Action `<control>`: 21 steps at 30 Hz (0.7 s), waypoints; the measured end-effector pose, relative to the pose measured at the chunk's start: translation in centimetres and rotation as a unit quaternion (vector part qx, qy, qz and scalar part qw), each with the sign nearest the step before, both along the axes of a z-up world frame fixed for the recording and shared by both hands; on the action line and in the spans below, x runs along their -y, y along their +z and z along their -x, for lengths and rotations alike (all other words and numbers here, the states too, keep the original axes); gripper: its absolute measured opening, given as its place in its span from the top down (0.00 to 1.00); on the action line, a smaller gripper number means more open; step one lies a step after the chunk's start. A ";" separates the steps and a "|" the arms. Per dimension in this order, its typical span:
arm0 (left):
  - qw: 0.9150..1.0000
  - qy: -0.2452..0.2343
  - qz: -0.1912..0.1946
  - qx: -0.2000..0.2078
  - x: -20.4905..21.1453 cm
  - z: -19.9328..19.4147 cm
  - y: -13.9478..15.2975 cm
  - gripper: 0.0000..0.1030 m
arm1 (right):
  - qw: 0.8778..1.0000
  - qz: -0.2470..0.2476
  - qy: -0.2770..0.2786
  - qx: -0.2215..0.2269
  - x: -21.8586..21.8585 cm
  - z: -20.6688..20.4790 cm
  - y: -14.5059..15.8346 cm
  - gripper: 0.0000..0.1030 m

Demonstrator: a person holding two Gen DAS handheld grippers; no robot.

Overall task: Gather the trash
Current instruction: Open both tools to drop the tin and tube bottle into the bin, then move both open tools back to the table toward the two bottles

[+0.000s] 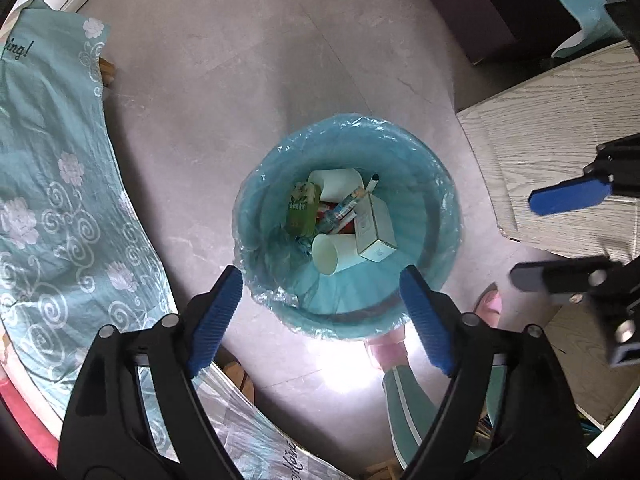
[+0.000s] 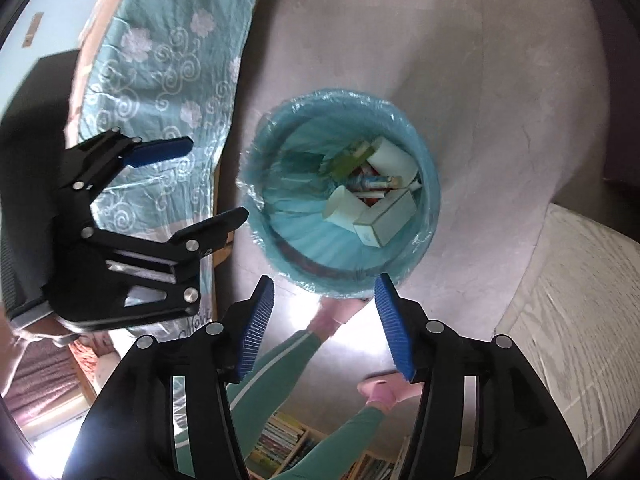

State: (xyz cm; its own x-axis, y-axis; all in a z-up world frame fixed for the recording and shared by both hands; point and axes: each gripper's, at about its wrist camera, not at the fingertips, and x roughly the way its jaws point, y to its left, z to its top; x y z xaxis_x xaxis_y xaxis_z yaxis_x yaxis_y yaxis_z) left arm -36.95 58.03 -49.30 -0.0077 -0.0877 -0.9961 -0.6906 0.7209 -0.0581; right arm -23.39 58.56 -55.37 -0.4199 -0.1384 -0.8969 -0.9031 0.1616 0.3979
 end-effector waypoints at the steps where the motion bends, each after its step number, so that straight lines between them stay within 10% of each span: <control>1: 1.000 0.000 -0.002 0.000 0.1 0.1 0.5 0.24 | 1.000 -0.004 -0.001 0.004 0.2 -0.2 0.8 0.47; 13: 0.996 -0.056 -0.069 0.021 2.9 3.1 16.0 0.23 | 0.992 -0.121 0.022 0.012 2.7 0.2 20.3 0.46; 21: 0.986 -0.105 -0.110 0.062 6.1 3.6 27.7 0.13 | 0.969 -0.246 -0.020 0.022 8.2 -1.7 37.1 0.17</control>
